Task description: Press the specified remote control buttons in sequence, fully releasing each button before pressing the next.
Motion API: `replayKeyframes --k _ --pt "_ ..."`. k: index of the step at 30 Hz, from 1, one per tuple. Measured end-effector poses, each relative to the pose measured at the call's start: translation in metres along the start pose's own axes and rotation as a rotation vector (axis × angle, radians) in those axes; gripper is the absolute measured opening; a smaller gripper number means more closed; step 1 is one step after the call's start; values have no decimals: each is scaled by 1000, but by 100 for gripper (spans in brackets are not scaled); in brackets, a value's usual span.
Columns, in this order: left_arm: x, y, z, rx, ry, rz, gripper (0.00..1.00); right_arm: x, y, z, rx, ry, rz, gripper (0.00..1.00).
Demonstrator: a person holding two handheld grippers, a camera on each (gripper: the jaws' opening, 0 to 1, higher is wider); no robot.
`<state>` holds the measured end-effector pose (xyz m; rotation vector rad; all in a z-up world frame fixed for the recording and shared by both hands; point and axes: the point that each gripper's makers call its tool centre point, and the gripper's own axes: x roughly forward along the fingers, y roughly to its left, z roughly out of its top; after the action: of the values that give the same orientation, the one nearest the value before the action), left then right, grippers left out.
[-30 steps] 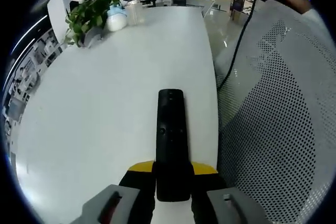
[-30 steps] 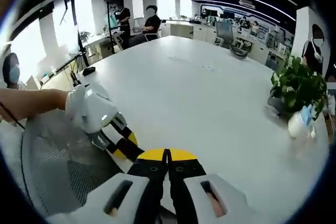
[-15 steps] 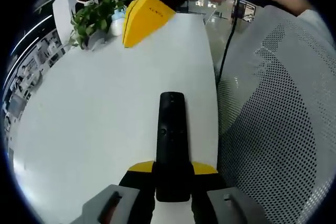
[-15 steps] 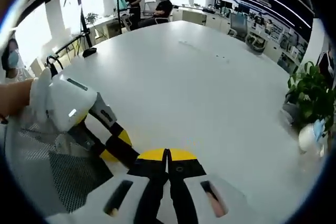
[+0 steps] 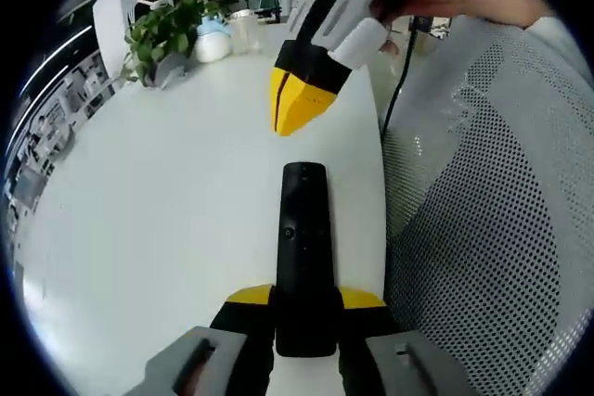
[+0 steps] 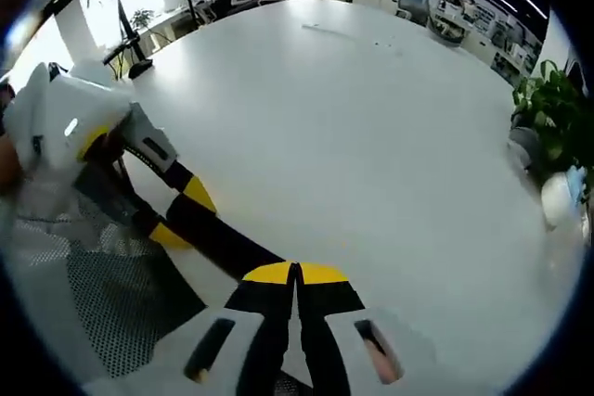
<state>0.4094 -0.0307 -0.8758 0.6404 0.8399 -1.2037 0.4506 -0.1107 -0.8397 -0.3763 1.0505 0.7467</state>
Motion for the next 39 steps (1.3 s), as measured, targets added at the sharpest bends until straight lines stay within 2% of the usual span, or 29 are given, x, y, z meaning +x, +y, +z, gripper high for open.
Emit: replayKeyframes --k 15,19,29,33,39 --pt "0 -4 2 45 -13 -24 24 13 7 -30 -81 137 18 0" --pt "1 -6 3 47 -19 -30 24 14 8 -33 -130 149 14 0" --pt "0 -6 3 39 -25 -35 24 12 10 -33 -102 147 30 0" --pt "0 -6 3 37 -26 -34 24 15 11 -32 -169 152 16 0" --pt "1 -5 3 30 -29 -37 24 15 9 -30 -128 144 30 0"
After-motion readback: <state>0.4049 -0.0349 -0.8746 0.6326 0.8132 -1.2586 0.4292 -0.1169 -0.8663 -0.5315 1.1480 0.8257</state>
